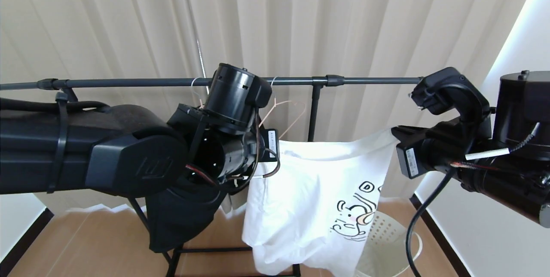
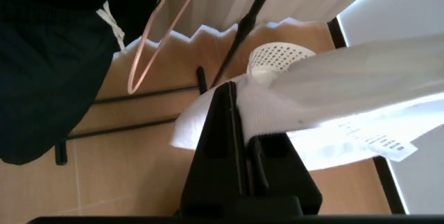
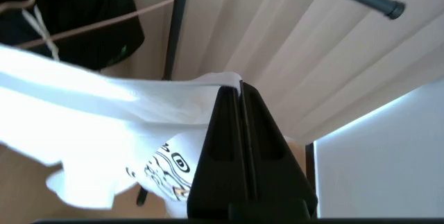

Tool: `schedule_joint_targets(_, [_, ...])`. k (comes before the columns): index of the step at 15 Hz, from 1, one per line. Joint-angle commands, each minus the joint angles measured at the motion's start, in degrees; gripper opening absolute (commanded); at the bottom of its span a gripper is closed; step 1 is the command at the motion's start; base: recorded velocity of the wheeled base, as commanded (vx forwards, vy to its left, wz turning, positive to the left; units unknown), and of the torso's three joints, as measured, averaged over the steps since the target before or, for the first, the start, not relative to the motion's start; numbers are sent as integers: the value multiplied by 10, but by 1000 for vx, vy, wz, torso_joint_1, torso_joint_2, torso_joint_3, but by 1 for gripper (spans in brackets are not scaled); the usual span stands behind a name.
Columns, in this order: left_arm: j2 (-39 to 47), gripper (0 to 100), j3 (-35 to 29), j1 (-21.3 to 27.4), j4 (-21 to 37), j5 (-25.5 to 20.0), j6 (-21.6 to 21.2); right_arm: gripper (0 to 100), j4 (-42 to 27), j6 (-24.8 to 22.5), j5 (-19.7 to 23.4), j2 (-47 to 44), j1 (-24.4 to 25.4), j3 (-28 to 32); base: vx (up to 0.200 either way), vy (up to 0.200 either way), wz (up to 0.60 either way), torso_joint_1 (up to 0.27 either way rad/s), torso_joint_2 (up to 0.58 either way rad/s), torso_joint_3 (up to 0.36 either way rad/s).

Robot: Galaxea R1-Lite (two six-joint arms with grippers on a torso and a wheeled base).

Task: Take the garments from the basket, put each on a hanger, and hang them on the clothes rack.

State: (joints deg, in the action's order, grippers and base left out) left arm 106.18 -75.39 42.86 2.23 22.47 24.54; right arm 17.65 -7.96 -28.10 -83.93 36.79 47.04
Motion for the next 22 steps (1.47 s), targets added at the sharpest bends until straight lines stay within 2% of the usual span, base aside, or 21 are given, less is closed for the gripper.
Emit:
schedule_joint_targets(1, [10,0,-24,1,0,0,-3,0,-19,1,0,24,23,2,0,0,0,0,0,0])
schedule_joint_targets(5, [13,0,-60,4,1,-1,-15,0,-49,8,-1,1,35,2,0,0,0,0,0,0])
schedule_joint_targets(6, [13,0,-66,5,1,-1,-15,100,-61,8,-1,-1,35,0,0,0,0,0,0,0])
schedule_joint_targets(9, [14,0,-87,11,6,-2,-18,100,-121,4,6,4,36,-16,0,0,0,0,0,0])
schedule_joint_targets(11, [15,0,-92,13,3,-2,-47,100,-165,-22,30,18,44,-29,0,0,0,0,0,0])
schedule_joint_targets(12, [15,0,-98,13,4,-2,-48,100,-169,-41,60,27,46,-38,0,0,0,0,0,0])
schedule_joint_targets(14, [15,0,-99,20,6,-2,-48,100,-144,-47,159,26,46,-43,0,0,0,0,0,0])
schedule_joint_targets(15, [15,0,-95,22,6,-2,-48,100,-98,-39,209,18,46,-45,0,0,0,0,0,0])
schedule_joint_targets(16, [15,0,-89,23,6,-2,-48,100,-48,-16,225,2,47,-50,0,0,0,0,0,0])
schedule_joint_targets(19, [14,0,-88,27,6,-2,-48,100,44,59,209,-56,77,-50,0,0,0,0,0,0])
schedule_joint_targets(22, [13,0,-88,33,6,-1,-48,100,93,73,177,-106,99,-49,0,0,0,0,0,0])
